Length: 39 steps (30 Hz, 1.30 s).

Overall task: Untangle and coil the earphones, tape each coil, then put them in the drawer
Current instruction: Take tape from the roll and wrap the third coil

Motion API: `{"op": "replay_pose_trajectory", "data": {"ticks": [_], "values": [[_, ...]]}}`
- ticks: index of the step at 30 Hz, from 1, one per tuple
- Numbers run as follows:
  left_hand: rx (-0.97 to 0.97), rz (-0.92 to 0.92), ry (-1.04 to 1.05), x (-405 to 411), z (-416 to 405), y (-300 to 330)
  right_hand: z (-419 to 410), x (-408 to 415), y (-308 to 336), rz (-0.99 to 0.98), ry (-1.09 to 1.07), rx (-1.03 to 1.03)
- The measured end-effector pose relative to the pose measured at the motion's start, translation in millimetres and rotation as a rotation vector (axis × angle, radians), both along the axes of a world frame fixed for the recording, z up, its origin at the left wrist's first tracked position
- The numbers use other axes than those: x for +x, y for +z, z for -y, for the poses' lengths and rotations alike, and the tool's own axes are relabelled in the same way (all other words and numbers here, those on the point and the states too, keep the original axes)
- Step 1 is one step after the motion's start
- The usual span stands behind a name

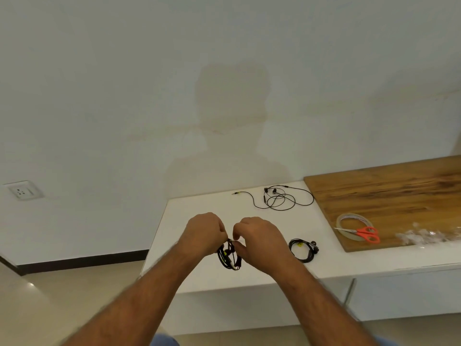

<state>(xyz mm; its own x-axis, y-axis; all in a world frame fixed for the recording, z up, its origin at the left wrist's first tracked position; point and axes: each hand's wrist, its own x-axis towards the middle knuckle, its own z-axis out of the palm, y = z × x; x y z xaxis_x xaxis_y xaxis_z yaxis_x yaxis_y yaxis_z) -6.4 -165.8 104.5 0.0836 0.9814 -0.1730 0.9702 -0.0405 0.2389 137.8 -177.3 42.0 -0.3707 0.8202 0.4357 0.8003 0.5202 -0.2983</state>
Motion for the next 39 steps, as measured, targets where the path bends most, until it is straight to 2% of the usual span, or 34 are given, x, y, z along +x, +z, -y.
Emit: {"op": "replay_pose_trajectory", "data": {"ticks": [5,14,20,26,39], "values": [[-0.013,-0.133,-0.066,2,4,-12,1,-2,7,0.105,0.015,-0.137],[0.08,-0.198,-0.175,11,9,-21,-6,15,10,-0.026,0.022,-0.319],[0.145,-0.149,-0.262,17,12,-27,-7,34,17,-0.193,0.044,-0.489],[0.187,-0.043,-0.376,20,17,-33,-9,54,15,-0.477,0.054,-0.648],[0.566,0.11,-0.752,6,20,-49,-12,64,1,-0.823,0.225,-1.038]]}}
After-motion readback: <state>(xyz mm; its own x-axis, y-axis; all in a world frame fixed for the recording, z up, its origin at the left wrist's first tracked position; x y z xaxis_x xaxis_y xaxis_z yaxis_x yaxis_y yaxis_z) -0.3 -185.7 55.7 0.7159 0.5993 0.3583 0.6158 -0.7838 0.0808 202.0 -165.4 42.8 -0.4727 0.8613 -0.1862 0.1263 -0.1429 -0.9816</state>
